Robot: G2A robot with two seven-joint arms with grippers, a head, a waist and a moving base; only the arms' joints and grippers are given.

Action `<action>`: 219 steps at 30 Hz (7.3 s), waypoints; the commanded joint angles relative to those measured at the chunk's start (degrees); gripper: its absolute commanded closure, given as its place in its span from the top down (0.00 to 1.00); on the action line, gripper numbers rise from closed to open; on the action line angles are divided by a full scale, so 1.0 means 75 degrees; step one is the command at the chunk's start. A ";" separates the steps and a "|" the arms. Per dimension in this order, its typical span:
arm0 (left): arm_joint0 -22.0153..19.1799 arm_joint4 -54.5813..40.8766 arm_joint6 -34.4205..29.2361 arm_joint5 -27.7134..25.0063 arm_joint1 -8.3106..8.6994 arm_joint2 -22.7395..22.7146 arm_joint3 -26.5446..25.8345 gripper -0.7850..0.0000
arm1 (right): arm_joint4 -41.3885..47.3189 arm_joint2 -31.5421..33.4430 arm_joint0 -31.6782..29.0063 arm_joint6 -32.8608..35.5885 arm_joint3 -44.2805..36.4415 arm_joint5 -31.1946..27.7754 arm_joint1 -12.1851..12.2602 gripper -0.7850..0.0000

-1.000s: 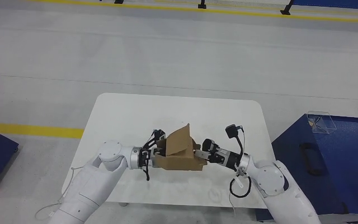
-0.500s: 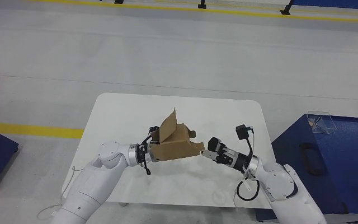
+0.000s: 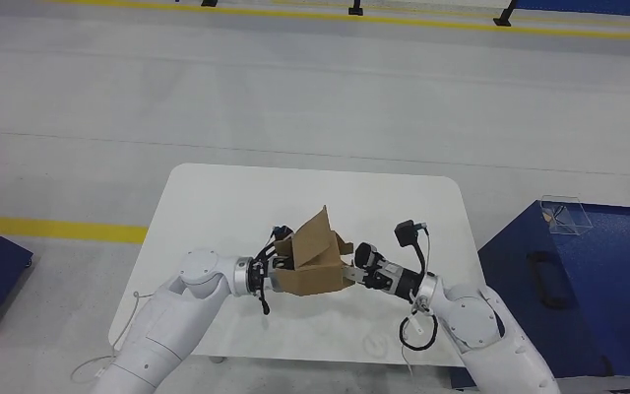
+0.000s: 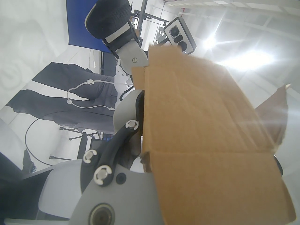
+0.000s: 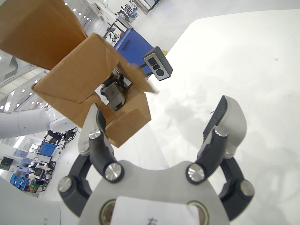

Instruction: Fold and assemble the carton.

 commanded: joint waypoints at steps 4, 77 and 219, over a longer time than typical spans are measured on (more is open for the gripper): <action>0.0043 0.0036 -0.0021 -0.0045 0.0012 -0.0076 -0.0071 0.00 | 0.0065 0.0030 -0.0068 0.0097 -0.0091 -0.0066 0.0011 1.00; 0.0561 0.0337 0.0771 -0.0098 0.0063 -0.0764 -0.0517 0.00 | -0.2430 0.0255 0.0265 -0.1413 -0.0242 0.1976 -0.0394 1.00; 0.0416 0.0396 -0.0198 -0.0277 -0.0064 -0.0508 -0.0191 0.00 | 0.2553 0.2447 -0.0156 -0.0880 0.1434 0.0605 -0.0159 1.00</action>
